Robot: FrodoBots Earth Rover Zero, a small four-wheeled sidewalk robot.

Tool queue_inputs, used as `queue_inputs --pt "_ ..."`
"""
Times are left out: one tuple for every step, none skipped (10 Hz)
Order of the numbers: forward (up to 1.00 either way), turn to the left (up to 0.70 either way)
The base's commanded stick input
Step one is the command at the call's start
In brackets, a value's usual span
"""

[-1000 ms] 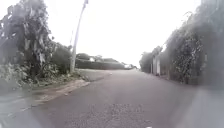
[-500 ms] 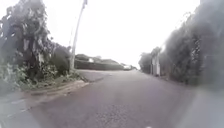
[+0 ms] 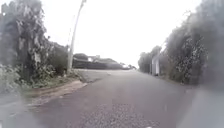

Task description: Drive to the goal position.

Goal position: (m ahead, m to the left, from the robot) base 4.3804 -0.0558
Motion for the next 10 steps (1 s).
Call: queue_inputs --pt "0.7 0.0" --pt "0.7 0.0" --pt "0.7 0.0" --pt "0.7 0.0" --pt "0.7 0.0" --pt "0.7 -0.1" --pt "0.7 -0.35" --pt "0.7 -0.35" --pt "0.7 -0.35" --pt "0.7 -0.35"
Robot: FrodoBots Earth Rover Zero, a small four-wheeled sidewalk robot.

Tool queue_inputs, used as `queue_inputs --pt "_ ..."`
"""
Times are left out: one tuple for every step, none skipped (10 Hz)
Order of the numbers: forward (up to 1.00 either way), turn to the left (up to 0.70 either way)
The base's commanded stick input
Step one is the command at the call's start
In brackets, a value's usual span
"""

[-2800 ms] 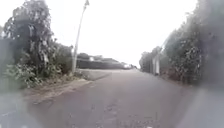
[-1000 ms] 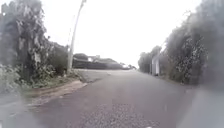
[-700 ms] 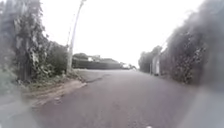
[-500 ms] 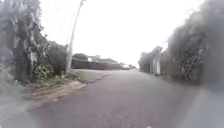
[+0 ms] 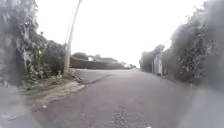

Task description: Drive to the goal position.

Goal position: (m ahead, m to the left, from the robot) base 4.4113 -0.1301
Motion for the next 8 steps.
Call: queue_inputs --pt "0.7 -0.35" --pt "0.7 -0.35" --pt "0.7 -0.35" --pt "0.7 -0.35" --pt "0.7 -0.35" --pt "0.7 -0.32" --pt "0.7 0.0" --pt "0.7 0.0"
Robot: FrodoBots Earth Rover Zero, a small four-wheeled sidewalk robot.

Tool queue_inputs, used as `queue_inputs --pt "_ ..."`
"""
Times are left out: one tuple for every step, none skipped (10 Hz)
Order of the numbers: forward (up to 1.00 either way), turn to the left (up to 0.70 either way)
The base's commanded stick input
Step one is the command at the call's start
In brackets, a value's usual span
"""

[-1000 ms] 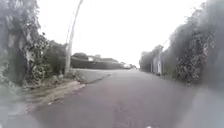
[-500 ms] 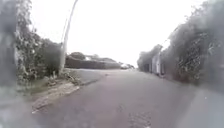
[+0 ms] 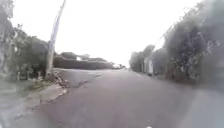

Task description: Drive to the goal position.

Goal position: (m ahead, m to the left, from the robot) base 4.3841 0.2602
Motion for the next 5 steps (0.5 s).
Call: queue_inputs --pt "0.7 0.0" --pt "0.7 0.0" --pt "0.7 0.0" --pt "0.7 0.0" --pt "0.7 0.0"
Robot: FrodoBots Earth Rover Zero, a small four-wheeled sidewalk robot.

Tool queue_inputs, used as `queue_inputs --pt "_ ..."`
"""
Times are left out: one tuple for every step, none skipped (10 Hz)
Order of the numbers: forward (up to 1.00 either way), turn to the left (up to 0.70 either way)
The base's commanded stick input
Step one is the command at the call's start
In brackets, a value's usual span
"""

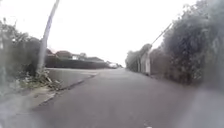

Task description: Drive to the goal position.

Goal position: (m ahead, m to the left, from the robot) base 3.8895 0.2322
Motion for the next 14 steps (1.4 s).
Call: queue_inputs --pt "0.7 0.0" --pt "0.7 0.0" --pt "0.7 0.0" --pt "0.7 0.0" --pt "0.7 0.0" --pt "0.7 0.0" --pt "0.7 0.0" --pt "0.7 0.0" --pt "0.7 0.0" --pt "0.7 0.0" --pt "0.7 0.0" --pt "0.7 0.0" --pt "0.7 0.0" --pt "0.7 0.0"
